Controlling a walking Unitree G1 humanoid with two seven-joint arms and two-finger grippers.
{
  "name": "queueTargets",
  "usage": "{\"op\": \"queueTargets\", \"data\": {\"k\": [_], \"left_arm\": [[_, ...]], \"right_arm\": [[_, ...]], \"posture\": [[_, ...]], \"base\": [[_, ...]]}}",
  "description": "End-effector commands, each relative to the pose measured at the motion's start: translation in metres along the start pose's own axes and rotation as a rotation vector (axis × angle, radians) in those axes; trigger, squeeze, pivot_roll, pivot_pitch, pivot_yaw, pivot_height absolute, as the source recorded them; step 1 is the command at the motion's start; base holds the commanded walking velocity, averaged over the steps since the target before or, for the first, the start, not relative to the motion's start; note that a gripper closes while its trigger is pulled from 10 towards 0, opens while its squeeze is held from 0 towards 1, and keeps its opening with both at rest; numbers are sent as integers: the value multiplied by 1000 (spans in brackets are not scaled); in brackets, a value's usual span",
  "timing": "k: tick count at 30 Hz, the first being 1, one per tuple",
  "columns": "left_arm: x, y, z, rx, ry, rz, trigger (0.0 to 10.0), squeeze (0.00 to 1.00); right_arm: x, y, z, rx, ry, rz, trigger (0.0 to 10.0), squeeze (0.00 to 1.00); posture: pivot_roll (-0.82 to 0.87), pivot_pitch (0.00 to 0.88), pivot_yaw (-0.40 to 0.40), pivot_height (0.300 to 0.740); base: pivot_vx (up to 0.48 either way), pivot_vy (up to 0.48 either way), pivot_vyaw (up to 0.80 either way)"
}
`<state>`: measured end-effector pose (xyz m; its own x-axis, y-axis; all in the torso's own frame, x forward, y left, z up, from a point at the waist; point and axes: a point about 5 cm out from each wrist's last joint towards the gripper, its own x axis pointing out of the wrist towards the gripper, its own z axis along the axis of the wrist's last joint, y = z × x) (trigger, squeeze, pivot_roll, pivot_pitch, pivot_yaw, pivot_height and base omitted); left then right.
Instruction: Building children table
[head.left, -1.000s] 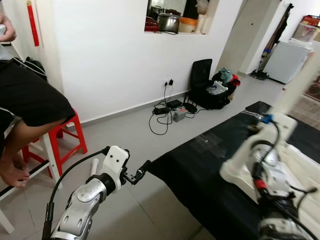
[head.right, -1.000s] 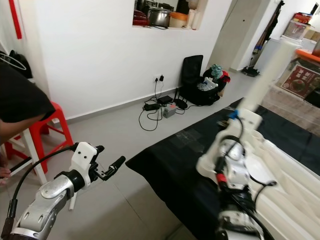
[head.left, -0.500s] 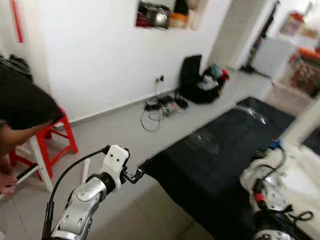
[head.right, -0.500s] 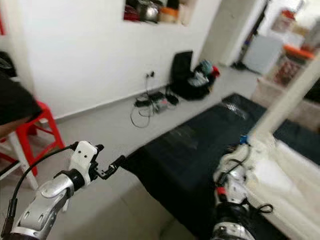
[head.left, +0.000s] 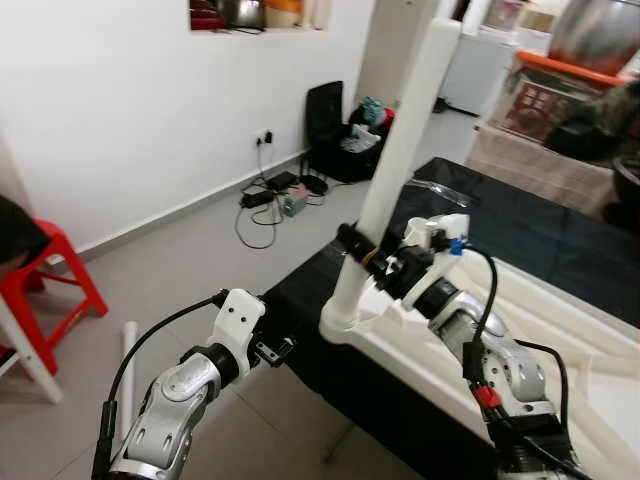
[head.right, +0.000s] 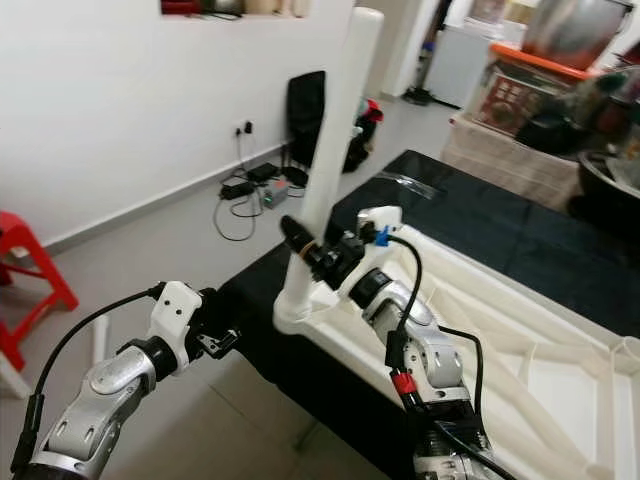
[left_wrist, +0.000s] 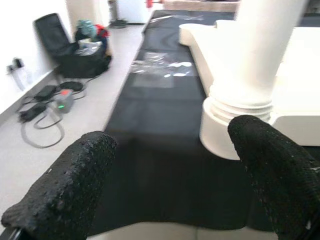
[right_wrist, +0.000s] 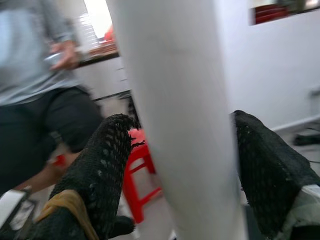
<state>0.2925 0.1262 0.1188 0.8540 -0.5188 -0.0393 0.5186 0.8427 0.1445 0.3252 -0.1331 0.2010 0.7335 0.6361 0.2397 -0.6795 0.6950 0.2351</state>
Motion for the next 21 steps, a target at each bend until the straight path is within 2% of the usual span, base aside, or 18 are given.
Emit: {"op": "queueTargets", "data": {"k": [1,2,3,6,7,9,10,11,12,15,16,17,18,19,20,21], "left_arm": [[-1,-3,-3,4,13,-8,10000,0],[-2,-2,-4,6,15,-4,10000,0],[-2,-2,-4,7,16,-2,10000,0],[-2,-2,-4,7,16,-2,10000,0],[-2,-2,-4,7,17,-2,10000,0],[-2,-2,-4,7,17,-2,10000,0],[-2,-2,-4,6,17,-2,10000,0],[-2,-2,-4,6,17,-2,10000,0],[-2,-3,-4,5,16,-4,10000,0],[-2,-3,-4,5,16,-4,10000,0],[-1,-3,-4,4,14,-6,10000,0],[-1,-3,-4,4,14,-6,10000,0],[-1,-3,-4,4,14,-6,10000,0],[0,-3,-4,5,14,-7,10000,0],[0,-3,-4,5,14,-7,10000,0],[1,-3,-4,7,14,-7,10000,0]], "right_arm": [[2,-7,1,-29,-4,-33,10000,0],[3,-18,-3,-46,12,-136,0,0],[3,-26,-6,-57,25,-207,0,0],[3,-26,-6,-57,25,-207,0,0],[1,-39,-11,-78,49,-341,0,0],[1,-39,-11,-78,49,-341,0,0],[-16,-67,-17,-73,90,-632,0,0],[-16,-67,-17,-73,90,-632,0,0],[-57,-98,-26,-45,110,-1029,0,0],[-57,-98,-26,-45,110,-1029,0,0],[-98,-114,-34,-37,135,-1339,0,0],[-129,-119,-37,-54,145,-1547,0,0],[-129,-119,-37,-54,145,-1547,0,0],[-150,-121,-38,-80,145,-1681,0,0],[-150,-121,-38,-80,145,-1681,0,0],[-160,-121,-38,-93,150,-1750,0,0]], "posture": [[108,0,-165,740],[106,0,-164,740],[106,0,-164,740],[106,0,-164,740],[102,0,-163,740],[102,0,-163,740],[99,0,-162,740],[99,0,-162,740],[98,0,-161,740],[98,0,-161,740],[91,0,-157,740],[86,0,-154,740],[86,0,-154,740],[80,0,-149,740],[80,0,-149,740],[80,0,-146,740]], "base": [[0,0,0],[0,0,0],[0,0,0],[0,0,0],[0,0,0],[0,0,0],[0,0,0],[0,0,0],[0,0,0],[0,0,0],[0,0,0],[0,0,0],[0,0,0],[0,0,0],[0,0,0],[0,0,0]]}}
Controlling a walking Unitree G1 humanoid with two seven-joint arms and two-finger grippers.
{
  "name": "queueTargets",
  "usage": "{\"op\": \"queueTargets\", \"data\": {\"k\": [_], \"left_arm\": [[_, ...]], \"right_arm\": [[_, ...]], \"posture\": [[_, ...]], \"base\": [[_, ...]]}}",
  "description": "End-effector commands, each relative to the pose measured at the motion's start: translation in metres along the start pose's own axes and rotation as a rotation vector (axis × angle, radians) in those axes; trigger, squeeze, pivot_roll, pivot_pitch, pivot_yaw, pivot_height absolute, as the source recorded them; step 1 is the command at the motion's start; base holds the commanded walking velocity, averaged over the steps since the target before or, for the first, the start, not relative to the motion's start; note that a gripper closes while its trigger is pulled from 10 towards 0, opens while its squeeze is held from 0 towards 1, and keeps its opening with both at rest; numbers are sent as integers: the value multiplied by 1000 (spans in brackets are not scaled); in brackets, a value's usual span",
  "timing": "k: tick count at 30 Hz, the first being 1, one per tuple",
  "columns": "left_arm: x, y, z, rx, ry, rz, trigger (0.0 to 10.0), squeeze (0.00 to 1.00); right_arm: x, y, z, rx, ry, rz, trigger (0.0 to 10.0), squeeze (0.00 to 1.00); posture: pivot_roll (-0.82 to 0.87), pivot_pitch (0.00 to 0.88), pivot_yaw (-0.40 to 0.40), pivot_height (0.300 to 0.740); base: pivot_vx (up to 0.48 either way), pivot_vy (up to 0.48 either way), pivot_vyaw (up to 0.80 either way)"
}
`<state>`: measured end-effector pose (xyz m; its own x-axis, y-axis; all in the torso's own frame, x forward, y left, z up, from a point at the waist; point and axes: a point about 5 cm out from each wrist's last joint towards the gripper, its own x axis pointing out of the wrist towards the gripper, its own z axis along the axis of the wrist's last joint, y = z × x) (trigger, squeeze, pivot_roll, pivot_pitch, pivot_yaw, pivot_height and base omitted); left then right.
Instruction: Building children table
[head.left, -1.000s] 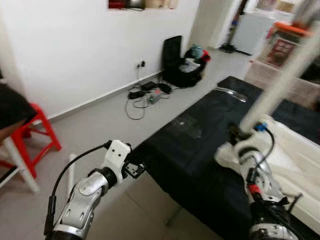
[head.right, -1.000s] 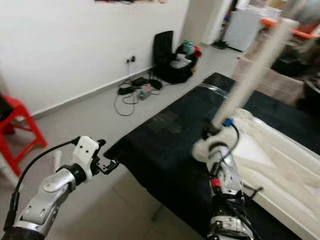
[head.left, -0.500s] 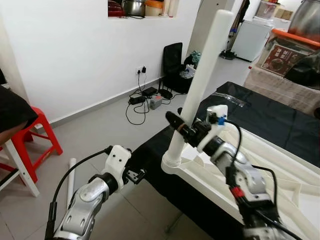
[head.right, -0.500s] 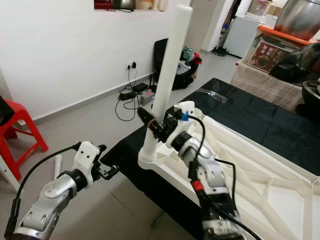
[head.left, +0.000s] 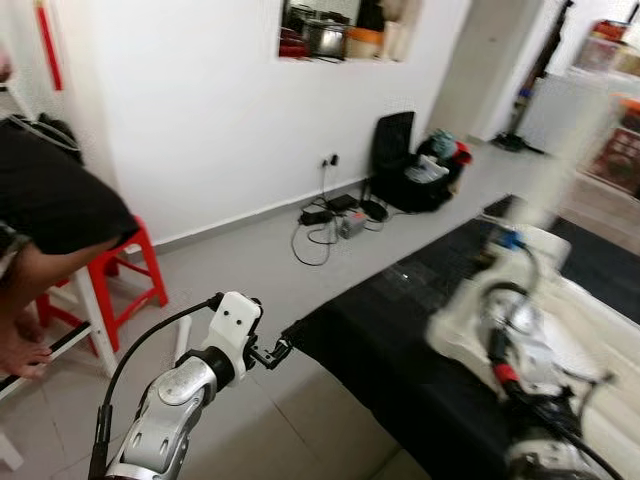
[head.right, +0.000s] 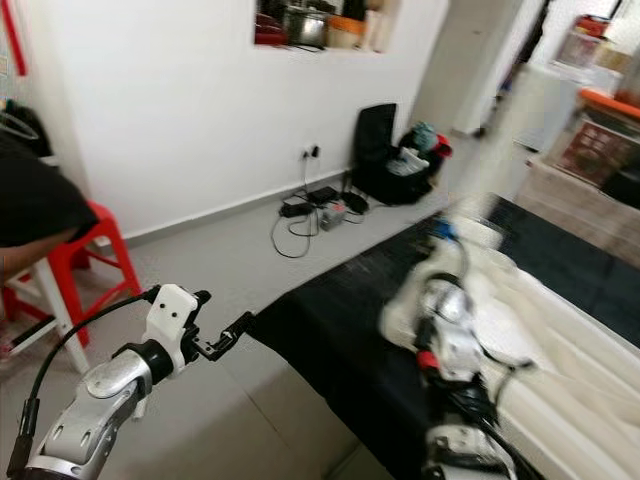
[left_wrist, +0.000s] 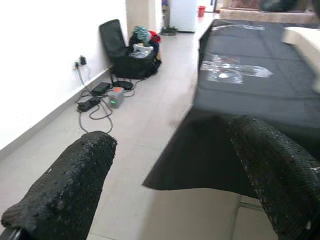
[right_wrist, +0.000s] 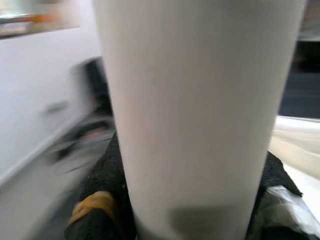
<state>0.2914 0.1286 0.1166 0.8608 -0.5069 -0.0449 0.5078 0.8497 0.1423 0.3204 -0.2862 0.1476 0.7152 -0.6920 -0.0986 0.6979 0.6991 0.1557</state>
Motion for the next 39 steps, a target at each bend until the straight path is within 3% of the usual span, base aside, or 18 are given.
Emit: {"op": "queueTargets", "data": {"k": [1,2,3,4,5,8,9,11,12,13,14,15,17,20,25,29,32,39], "left_arm": [[3,-4,-2,10,6,-20,10000,0],[3,-4,-2,10,6,-20,10000,0],[5,-4,-1,12,4,-21,10000,0],[5,-4,-1,12,4,-21,10000,0],[6,-4,-1,13,2,-22,10000,0],[6,-4,0,15,1,-22,10000,0],[6,-4,0,16,2,-21,10000,0],[6,-4,0,16,2,-21,10000,0],[5,-3,-1,16,3,-20,10000,0],[5,-3,-1,16,3,-20,10000,0],[5,-3,-1,16,4,-22,10000,0],[5,-3,-1,16,4,-22,10000,0],[5,-3,-1,17,3,-25,10000,0],[5,-3,0,18,2,-25,10000,0],[5,-3,0,18,0,-22,10000,0],[2,-3,-3,17,8,-18,10000,0],[2,-3,-3,17,8,-18,10000,0],[4,-4,-3,18,9,-28,10000,0]], "right_arm": [[-3,-43,-43,-65,178,-225,0,0],[-3,-43,-43,-65,178,-225,0,0],[-2,-44,-47,-79,205,-232,2510,0],[-2,-44,-47,-79,205,-232,2510,0],[-1,-38,-49,-69,210,-215,10000,0],[-3,-20,-46,13,192,-118,10000,0],[-7,10,-37,110,158,75,10000,1000],[-7,10,-37,110,158,75,10000,1000],[-18,44,-26,207,142,344,10000,1000],[-18,44,-26,207,142,344,10000,1000],[-40,77,-10,260,105,693,10000,0],[-40,77,-10,260,105,693,10000,0],[-84,107,7,225,60,1158,10000,0],[-93,110,8,199,57,1235,10000,0],[-91,108,-1,110,77,1224,10000,0],[-73,85,-23,-36,108,1093,10000,0],[-73,85,-23,-36,108,1093,10000,0],[-61,58,-28,-128,112,989,10000,0]], "posture": [[80,0,-146,740],[80,0,-146,740],[80,0,-146,740],[80,0,-146,740],[79,0,-145,740],[82,0,-146,740],[87,0,-148,740],[87,0,-148,740],[86,0,-146,740],[86,0,-146,740],[85,0,-143,740],[85,0,-143,740],[84,0,-143,740],[84,0,-143,740],[93,0,-150,740],[80,0,-142,740],[80,0,-142,740],[60,0,-129,740]], "base": [[0,0,0],[0,0,0],[0,0,0],[0,0,0],[0,0,0],[0,0,0],[0,0,0],[0,0,0],[0,0,0],[0,0,0],[0,0,0],[0,0,0],[0,0,0],[0,0,0],[0,0,0],[0,0,0],[0,0,0],[0,0,0]]}}
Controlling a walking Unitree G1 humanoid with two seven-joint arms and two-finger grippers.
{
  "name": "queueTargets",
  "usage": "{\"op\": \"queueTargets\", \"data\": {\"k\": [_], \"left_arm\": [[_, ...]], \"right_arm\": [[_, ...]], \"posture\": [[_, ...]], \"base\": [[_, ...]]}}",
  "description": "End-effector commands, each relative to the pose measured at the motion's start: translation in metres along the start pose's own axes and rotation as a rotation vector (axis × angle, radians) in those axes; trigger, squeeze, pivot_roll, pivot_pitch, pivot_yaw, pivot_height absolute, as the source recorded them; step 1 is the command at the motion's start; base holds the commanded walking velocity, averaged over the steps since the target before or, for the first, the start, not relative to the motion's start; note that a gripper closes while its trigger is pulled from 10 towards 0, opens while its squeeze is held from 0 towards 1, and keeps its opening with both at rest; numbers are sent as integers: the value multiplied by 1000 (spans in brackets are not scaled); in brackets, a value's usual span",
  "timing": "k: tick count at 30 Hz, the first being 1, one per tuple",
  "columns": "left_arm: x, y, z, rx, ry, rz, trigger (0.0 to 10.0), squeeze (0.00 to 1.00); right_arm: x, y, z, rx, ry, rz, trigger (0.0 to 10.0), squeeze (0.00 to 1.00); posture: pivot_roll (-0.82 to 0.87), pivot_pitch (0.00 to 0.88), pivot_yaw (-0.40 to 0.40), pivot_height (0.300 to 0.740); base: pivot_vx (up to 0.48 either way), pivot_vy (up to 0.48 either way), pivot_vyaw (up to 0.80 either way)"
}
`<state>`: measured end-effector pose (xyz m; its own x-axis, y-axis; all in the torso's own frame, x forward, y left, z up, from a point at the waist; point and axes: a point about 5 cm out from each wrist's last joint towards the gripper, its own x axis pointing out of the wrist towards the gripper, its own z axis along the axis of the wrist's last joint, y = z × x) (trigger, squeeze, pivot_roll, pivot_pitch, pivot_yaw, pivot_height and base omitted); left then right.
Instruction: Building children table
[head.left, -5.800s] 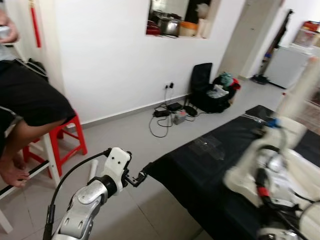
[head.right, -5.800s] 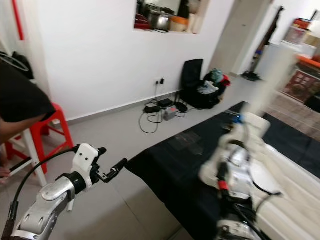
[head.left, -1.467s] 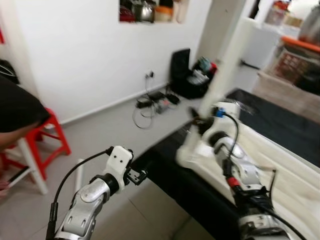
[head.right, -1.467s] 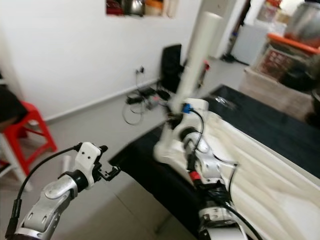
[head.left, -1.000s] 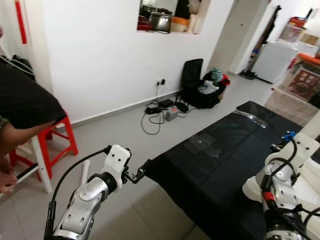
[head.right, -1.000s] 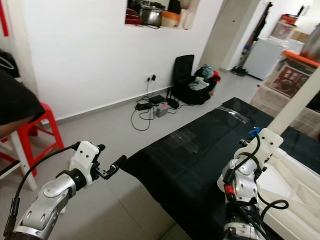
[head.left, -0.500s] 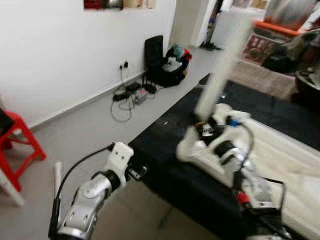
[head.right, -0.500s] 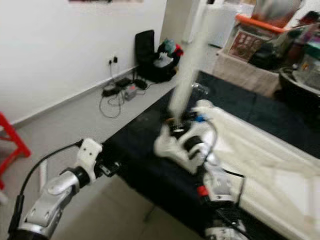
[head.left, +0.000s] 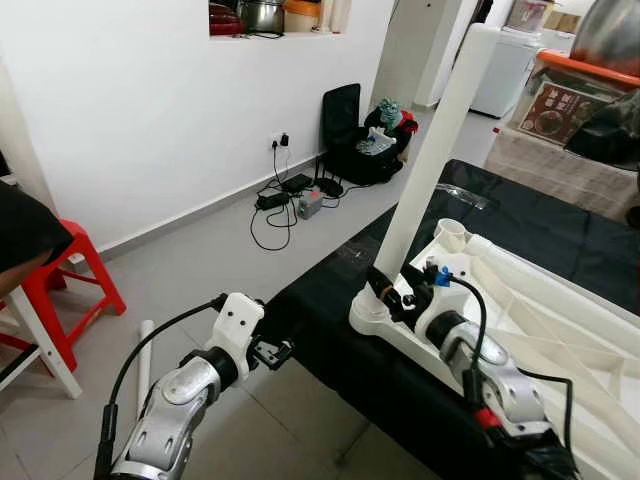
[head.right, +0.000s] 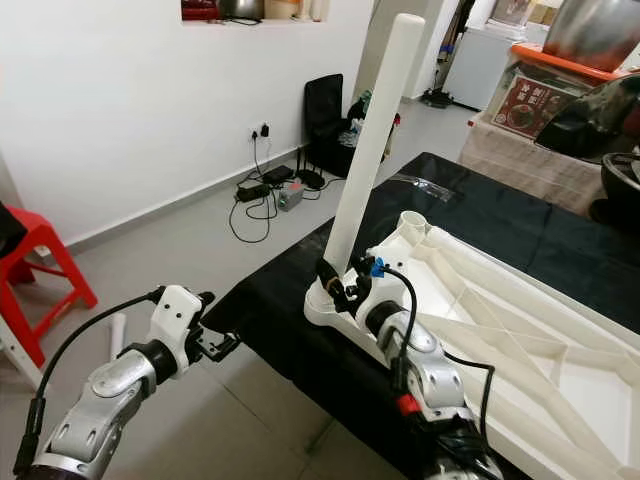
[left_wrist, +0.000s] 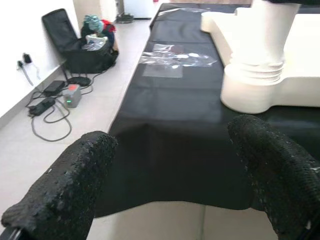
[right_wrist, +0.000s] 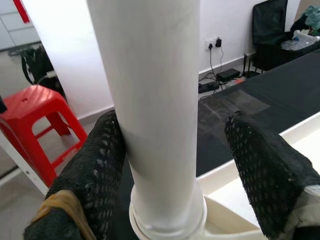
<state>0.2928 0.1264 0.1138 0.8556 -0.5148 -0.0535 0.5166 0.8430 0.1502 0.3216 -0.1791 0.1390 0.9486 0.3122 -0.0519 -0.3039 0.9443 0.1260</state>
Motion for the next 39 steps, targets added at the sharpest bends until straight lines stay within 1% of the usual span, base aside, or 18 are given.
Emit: {"op": "queueTargets", "data": {"k": [1,2,3,4,6,8,11,13,14,15,17,20,22,24,26,32,36,39], "left_arm": [[1,-3,0,10,1,-17,10000,0],[2,-3,0,10,1,-19,10000,0],[1,-3,-1,10,4,-21,10000,0],[0,-3,-2,9,6,-22,10000,0],[0,-3,-2,9,6,-22,10000,0],[-1,-3,-2,7,8,-23,10000,0],[-1,-3,-2,5,8,-22,10000,0],[-2,-3,-2,4,9,-21,10000,0],[-2,-2,-3,2,10,-19,10000,0],[-2,-2,-3,2,10,-19,10000,0],[-4,-2,-3,-1,13,-16,10000,0],[-5,-1,-4,-2,14,-15,10000,0],[-5,0,-4,-3,16,-14,10000,0],[-5,0,-4,-3,16,-14,10000,0],[-5,0,-4,0,16,-15,10000,0],[-4,1,-3,5,13,-16,10000,0],[-3,2,-2,7,12,-14,10000,0],[-3,3,-2,10,10,-4,10000,0]], "right_arm": [[-8,-18,-2,-9,12,-90,10000,0],[-12,-21,-2,-8,14,-105,10000,125],[-19,-18,0,-1,-7,-71,10000,1000],[-26,-13,3,0,-27,-29,10000,1000],[-26,-13,3,0,-27,-29,10000,1000],[-36,-4,7,-15,-52,54,10000,1000],[-43,-2,10,-53,-56,58,10000,1000],[-48,-5,8,-74,-45,35,10000,1000],[-54,-5,5,-87,-29,26,10000,1000],[-54,-5,5,-87,-29,26,10000,1000],[-66,1,-2,-102,10,51,10000,1000],[-71,5,-6,-100,29,77,10000,1000],[-83,16,-19,-118,113,175,10000,1000],[-83,16,-19,-118,113,175,10000,1000],[-90,22,-27,-131,167,232,10000,1000],[-93,28,-23,-102,180,327,10000,1000],[-97,24,-26,-125,218,347,10000,1000],[-100,14,-28,-154,258,323,10000,1000]], "posture": [[60,0,-129,740],[60,0,-129,740],[54,0,-127,740],[49,0,-123,740],[49,0,-123,740],[44,0,-123,740],[43,0,-122,740],[39,0,-121,740],[35,0,-120,740],[35,0,-120,740],[33,0,-119,740],[31,0,-116,740],[30,0,-111,740],[30,0,-111,740],[30,0,-107,740],[31,0,-107,740],[35,0,-110,740],[34,0,-108,740]], "base": [[0,0,0],[0,0,0],[0,0,0],[0,0,0],[0,0,0],[0,0,0],[0,0,0],[0,0,0],[0,0,0],[0,0,0],[0,0,0],[0,0,0],[0,0,0],[0,0,0],[0,0,0],[0,0,0],[0,0,0],[0,0,0]]}}
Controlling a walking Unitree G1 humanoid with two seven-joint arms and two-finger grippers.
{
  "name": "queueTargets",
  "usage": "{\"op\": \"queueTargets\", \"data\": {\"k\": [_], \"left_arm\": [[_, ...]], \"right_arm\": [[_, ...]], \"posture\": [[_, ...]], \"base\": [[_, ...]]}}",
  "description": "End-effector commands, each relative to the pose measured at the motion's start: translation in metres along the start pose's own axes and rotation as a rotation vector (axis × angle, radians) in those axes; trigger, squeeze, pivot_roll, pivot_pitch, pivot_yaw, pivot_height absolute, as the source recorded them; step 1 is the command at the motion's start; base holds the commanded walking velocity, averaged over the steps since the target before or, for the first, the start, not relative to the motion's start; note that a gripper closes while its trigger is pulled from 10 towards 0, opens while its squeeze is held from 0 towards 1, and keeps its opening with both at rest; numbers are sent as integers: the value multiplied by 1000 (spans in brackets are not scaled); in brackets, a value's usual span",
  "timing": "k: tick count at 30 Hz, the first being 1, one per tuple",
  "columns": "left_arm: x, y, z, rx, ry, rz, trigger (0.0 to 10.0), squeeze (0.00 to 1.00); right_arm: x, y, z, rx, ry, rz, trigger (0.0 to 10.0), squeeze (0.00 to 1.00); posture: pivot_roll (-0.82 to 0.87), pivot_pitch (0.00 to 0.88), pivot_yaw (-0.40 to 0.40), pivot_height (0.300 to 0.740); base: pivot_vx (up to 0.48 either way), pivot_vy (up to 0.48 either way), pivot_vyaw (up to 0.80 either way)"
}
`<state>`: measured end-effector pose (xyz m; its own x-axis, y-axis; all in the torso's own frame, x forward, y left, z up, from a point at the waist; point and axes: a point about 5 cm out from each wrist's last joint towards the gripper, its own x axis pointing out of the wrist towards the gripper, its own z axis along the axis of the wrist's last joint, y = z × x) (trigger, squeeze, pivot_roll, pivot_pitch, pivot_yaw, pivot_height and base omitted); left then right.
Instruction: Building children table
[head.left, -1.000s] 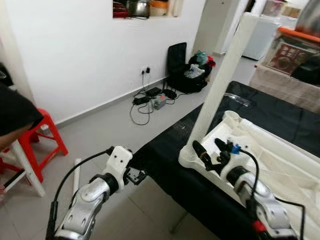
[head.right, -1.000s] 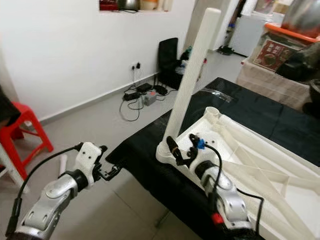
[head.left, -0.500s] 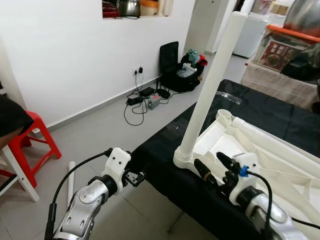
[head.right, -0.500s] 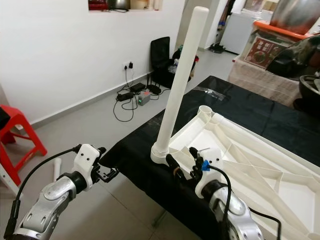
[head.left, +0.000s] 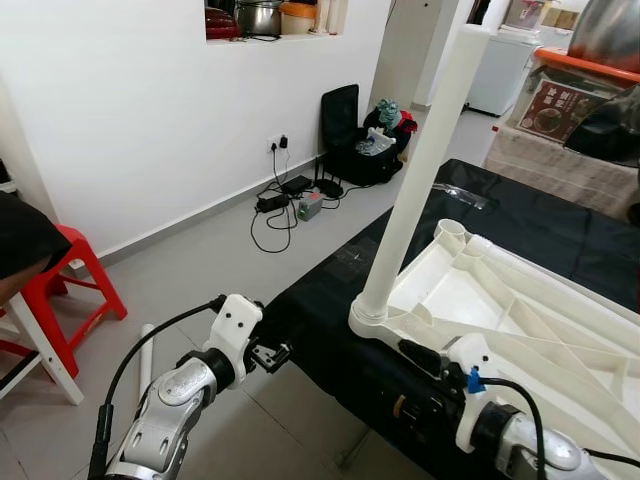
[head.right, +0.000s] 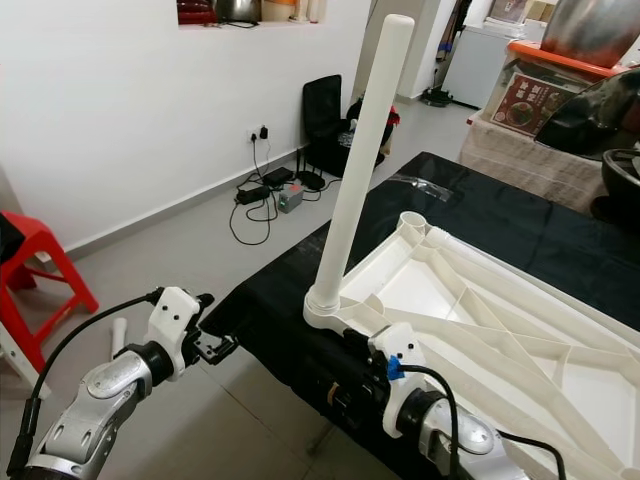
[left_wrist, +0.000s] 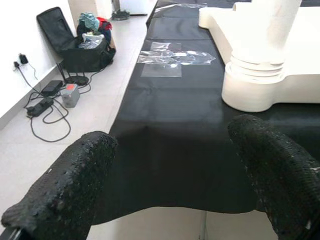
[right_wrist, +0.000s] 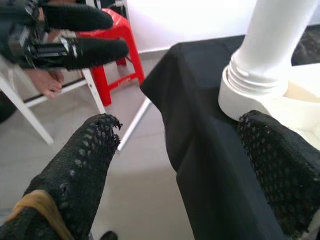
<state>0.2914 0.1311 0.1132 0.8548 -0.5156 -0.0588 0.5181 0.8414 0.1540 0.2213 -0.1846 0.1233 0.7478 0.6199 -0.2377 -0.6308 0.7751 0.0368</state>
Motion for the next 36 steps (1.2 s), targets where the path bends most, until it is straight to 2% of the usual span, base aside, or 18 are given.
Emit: {"op": "queueTargets", "data": {"k": [1,6,8,10,11,12,13,14,15,17,18,21,22,23,29,36], "left_arm": [[1,0,-1,6,5,-2,10000,0],[1,3,1,13,-4,14,10000,0],[2,9,7,24,-34,40,10000,0],[2,9,7,24,-34,40,10000,0],[2,12,9,22,-48,52,10000,0],[2,12,9,22,-48,52,10000,0],[2,14,12,17,-61,60,10000,0],[2,14,12,17,-61,60,10000,0],[2,14,13,10,-67,61,10000,0],[2,14,13,10,-67,61,10000,0],[1,13,12,5,-69,58,10000,0],[1,13,12,5,-69,58,10000,0],[0,11,13,-2,-74,49,10000,0],[-1,8,13,-8,-78,19,10000,0],[-3,4,13,-18,-84,-34,10000,0],[-4,1,14,-20,-93,-65,10000,0]], "right_arm": [[-6,-7,-6,-1,45,-29,10000,1000],[-7,-14,-7,-13,66,-68,10000,1000],[-1,-25,-1,-31,20,-182,10000,1000],[-1,-25,-1,-31,20,-182,10000,1000],[2,-32,4,-33,-17,-260,10000,1000],[2,-32,4,-33,-17,-260,10000,1000],[4,-49,11,-5,-77,-441,10000,0],[4,-49,11,-5,-77,-441,10000,0],[4,-62,10,18,-83,-607,10000,0],[4,-62,10,18,-83,-607,10000,0],[5,-69,5,52,-59,-720,10000,0],[5,-69,5,52,-59,-720,10000,0],[7,-70,0,76,-36,-781,10000,0],[11,-66,-4,95,-16,-790,10000,0],[16,-61,-6,128,-13,-788,10000,0],[24,-58,-1,97,-65,-867,10000,0]], "posture": [[34,0,-108,740],[35,0,-107,740],[36,0,-108,740],[36,0,-108,740],[36,0,-108,740],[36,0,-108,740],[39,0,-111,740],[39,0,-111,740],[38,0,-111,740],[38,0,-111,740],[43,0,-114,740],[43,0,-114,740],[46,0,-116,740],[44,0,-115,740],[44,0,-115,740],[46,0,-112,740]], "base": [[0,0,0],[0,0,0],[0,0,0],[0,0,0],[0,0,0],[0,0,0],[0,0,0],[0,0,0],[0,0,0],[0,0,0],[0,0,0],[0,0,0],[0,0,0],[0,0,0],[0,0,0],[0,0,0]]}}
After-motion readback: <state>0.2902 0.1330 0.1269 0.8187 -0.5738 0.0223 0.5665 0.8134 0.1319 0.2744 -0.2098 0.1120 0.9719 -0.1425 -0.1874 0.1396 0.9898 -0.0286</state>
